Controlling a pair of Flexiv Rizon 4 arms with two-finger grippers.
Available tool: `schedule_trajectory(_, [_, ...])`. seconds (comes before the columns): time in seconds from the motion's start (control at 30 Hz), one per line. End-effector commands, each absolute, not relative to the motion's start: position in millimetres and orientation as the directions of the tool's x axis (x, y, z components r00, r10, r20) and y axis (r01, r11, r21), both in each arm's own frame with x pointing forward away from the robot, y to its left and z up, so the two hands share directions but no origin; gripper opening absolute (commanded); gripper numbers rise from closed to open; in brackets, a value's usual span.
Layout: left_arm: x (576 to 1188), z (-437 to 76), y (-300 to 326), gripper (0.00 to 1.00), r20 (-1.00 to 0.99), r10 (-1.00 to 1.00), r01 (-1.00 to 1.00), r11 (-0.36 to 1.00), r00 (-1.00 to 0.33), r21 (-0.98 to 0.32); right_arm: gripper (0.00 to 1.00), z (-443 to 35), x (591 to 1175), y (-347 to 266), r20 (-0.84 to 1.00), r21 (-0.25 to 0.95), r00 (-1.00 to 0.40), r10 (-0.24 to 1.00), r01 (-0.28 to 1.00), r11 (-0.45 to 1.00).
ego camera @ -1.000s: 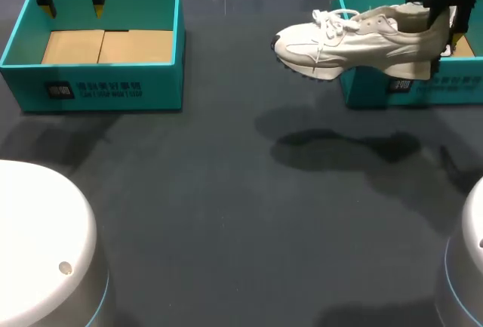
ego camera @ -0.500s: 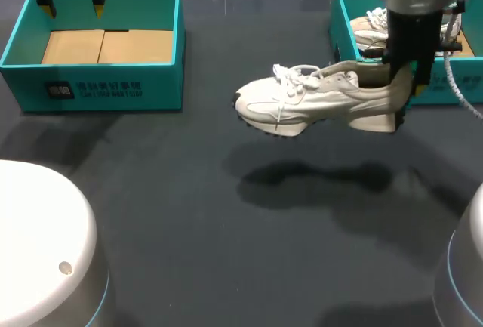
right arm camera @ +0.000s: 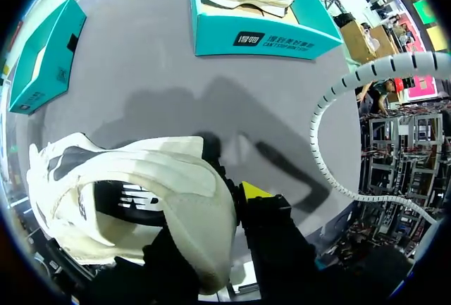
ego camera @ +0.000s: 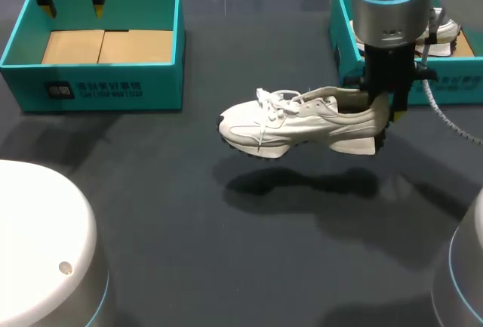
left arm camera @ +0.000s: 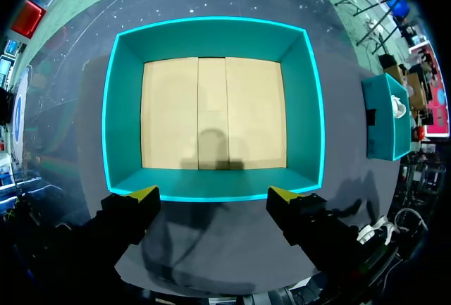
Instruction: Take the shoe out of the shoebox, open the shoe tongue, remove and reinsert the insole, then place the shoe into the shoebox
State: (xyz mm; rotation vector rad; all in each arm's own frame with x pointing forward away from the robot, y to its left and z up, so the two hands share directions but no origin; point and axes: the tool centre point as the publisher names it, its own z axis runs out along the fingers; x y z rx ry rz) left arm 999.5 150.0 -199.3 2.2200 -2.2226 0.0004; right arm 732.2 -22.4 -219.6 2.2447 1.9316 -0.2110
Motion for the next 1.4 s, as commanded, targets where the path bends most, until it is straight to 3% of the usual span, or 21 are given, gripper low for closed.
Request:
schedule_trajectory(0.03, [1000, -199, 150, 1.0, 0.0, -1.0, -1.0, 0.001, -0.001, 0.0, 0.0, -218, 734, -20, -0.221, 0.035, 0.15, 0.964, 0.989, -0.146])
schedule_trajectory(0.5, [1000, -199, 150, 1.0, 0.0, -1.0, -1.0, 0.001, -0.001, 0.0, 0.0, -247, 729, -6, -0.279, 0.1, 0.124, 0.952, 0.99, -0.1])
schedule_trajectory(1.17, [1000, -199, 150, 1.0, 0.0, -1.0, -1.0, 0.001, -0.001, 0.0, 0.0, -311, 700, 42, -0.229, 0.057, 0.096, 0.969, 0.995, -0.085])
schedule_trajectory(1.4, [1000, -199, 150, 1.0, 0.0, -1.0, -1.0, 0.001, -0.001, 0.0, 0.0, -313, 695, 46, -0.239, 0.052, 0.079, 0.968, 0.996, -0.068])
